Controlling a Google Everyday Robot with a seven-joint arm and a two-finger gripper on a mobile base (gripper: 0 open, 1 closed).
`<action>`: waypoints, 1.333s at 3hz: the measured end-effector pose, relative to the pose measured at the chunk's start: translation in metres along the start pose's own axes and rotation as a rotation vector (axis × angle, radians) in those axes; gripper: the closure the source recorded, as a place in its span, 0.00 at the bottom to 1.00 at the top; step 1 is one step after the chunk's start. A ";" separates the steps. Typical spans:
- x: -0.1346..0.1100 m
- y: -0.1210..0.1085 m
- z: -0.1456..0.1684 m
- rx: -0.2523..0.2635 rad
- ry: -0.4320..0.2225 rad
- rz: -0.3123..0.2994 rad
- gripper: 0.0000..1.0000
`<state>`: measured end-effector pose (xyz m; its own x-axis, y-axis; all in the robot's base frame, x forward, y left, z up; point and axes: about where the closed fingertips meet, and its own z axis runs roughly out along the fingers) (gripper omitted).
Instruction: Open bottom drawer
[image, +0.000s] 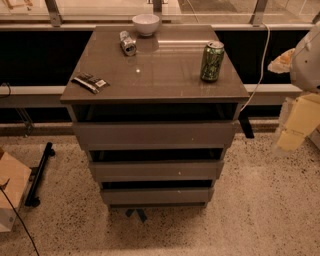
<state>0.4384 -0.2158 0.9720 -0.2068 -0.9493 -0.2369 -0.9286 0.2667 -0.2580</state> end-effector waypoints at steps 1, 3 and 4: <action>0.001 0.006 0.016 0.006 -0.058 -0.024 0.00; 0.008 -0.002 0.073 0.034 -0.165 -0.092 0.00; 0.008 -0.002 0.073 0.034 -0.165 -0.092 0.00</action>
Offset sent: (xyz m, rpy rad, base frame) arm 0.0163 0.0044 -0.0758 0.1687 -0.0798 0.1480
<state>0.4614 -0.2117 0.9019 -0.0653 -0.9306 -0.3603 -0.9297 0.1879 -0.3167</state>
